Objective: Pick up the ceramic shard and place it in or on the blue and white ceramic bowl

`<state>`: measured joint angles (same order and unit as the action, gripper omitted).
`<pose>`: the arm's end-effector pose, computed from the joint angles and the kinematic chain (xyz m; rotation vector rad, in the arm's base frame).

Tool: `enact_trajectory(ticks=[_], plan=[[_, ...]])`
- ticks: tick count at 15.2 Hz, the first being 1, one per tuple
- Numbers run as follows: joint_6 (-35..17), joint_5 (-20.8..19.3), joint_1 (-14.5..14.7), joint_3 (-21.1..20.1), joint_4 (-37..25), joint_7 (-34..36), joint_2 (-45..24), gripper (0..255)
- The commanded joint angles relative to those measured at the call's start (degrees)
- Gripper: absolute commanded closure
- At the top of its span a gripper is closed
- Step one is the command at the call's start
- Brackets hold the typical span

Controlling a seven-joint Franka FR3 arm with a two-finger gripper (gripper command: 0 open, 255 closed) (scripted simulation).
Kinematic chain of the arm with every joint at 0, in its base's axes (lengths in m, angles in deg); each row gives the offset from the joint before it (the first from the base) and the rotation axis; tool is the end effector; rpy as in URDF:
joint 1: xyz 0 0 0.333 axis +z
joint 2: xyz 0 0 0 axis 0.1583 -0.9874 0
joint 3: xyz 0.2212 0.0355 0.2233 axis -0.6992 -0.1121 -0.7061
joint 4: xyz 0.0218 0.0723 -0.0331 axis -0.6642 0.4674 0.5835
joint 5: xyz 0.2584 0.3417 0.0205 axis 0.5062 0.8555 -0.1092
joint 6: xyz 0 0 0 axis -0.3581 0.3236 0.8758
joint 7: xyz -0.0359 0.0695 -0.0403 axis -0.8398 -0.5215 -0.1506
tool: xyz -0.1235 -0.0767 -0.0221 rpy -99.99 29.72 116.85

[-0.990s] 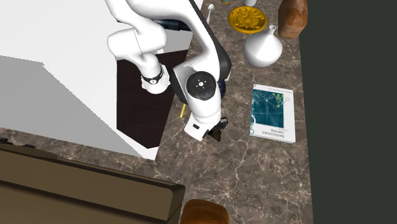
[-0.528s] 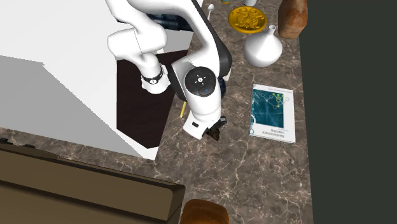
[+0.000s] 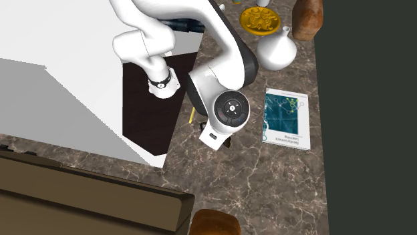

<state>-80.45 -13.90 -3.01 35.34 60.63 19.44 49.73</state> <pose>0.4456 0.2429 0.3236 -3.0611 0.0414 0.4058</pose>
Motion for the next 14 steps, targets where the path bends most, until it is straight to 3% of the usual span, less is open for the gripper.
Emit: enact_trajectory(ticks=[1, 6, 14], plan=[[1.21, -0.13, 0.08, -0.12, -0.29, 0.32, -1.07, 0], [-3.22, 0.13, 0.48, -0.59, 3.04, 0.33, -2.14, 0], [-3.2, 0.12, 0.48, -0.59, 3.03, 0.33, -2.14, 0]])
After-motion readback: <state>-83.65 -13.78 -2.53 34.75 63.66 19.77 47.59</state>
